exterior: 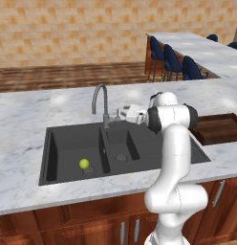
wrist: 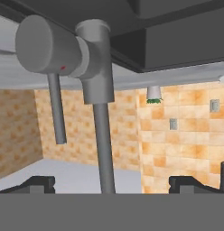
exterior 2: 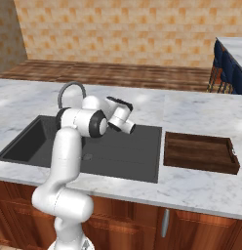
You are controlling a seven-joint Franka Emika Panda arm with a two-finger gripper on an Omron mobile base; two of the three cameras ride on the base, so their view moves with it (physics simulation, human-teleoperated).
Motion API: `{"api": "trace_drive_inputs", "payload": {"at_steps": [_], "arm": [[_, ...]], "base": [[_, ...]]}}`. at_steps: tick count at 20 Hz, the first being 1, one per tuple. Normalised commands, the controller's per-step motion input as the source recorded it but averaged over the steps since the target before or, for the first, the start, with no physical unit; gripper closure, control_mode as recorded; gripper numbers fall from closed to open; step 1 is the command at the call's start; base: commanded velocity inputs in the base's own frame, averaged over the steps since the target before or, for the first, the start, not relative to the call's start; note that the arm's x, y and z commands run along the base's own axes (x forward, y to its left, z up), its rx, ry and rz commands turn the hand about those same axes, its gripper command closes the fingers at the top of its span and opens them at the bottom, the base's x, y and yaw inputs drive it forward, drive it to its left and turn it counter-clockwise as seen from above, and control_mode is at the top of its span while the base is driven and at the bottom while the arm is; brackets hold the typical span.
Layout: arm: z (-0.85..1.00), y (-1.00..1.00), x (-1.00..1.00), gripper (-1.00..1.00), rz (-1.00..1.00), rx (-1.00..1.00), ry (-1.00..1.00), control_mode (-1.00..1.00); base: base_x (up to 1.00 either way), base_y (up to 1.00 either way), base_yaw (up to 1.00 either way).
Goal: Pick up all produce items and place them in the sink. Turn on the sink faucet to wash them. Then turn the sink off and put them in the tray.
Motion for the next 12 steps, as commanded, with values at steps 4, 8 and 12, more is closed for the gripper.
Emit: {"api": "trace_drive_inputs", "payload": {"at_steps": [4, 8, 12], "arm": [[-0.19, 0.24, 0.04, -1.00, 0.00, 0.00, 0.00, -1.00], [-0.11, 0.21, 0.02, -1.00, 0.00, 0.00, 0.00, -1.00], [-0.01, 0.04, 0.21, -1.00, 0.00, 0.00, 0.00, -1.00]], "base": [[0.00, 0.00, 0.00], [0.00, 0.00, 0.00], [0.00, 0.00, 0.00]]}}
